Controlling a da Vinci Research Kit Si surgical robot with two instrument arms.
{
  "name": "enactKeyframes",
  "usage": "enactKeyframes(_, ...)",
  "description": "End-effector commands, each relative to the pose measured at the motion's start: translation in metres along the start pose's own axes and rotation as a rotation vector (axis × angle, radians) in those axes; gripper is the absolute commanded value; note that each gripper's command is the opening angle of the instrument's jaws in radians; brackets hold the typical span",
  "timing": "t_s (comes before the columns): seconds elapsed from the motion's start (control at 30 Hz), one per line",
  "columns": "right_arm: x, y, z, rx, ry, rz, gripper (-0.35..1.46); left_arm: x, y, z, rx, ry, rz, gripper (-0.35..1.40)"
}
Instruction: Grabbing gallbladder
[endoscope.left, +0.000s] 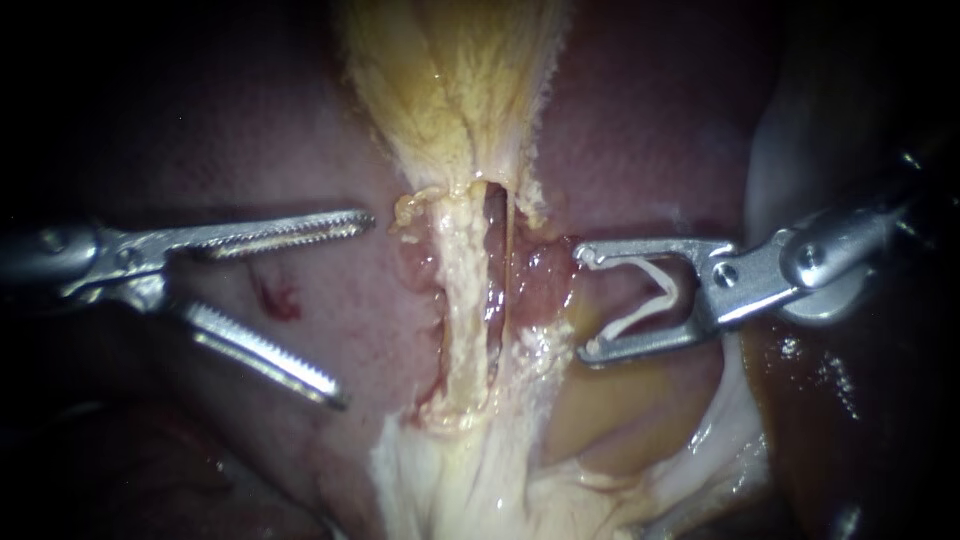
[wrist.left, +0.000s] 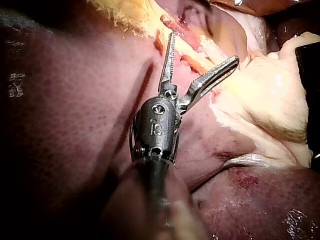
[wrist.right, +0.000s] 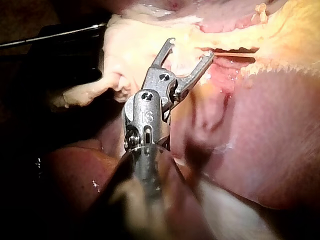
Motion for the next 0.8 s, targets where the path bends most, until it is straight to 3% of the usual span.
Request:
enactKeyframes(0.03,0.0000,0.0000,0.0000,0.001,0.001,0.000,0.50,0.0000,0.0000,0.0000,0.000,0.000,0.000,1.35)
enactKeyframes(0.3,0.0000,0.0000,0.0001,0.001,0.001,0.000,0.50,0.0000,0.0003,0.0003,-0.001,0.000,-0.001,1.35)
enactKeyframes(0.6,0.0001,0.0000,0.0001,0.000,0.001,0.000,0.50,0.0001,0.0024,0.0022,-0.011,0.001,-0.004,1.30)
enactKeyframes(0.8,0.0001,0.0000,0.0002,0.000,0.001,0.000,0.50,0.0005,0.0039,0.0028,-0.041,0.004,-0.019,1.26)
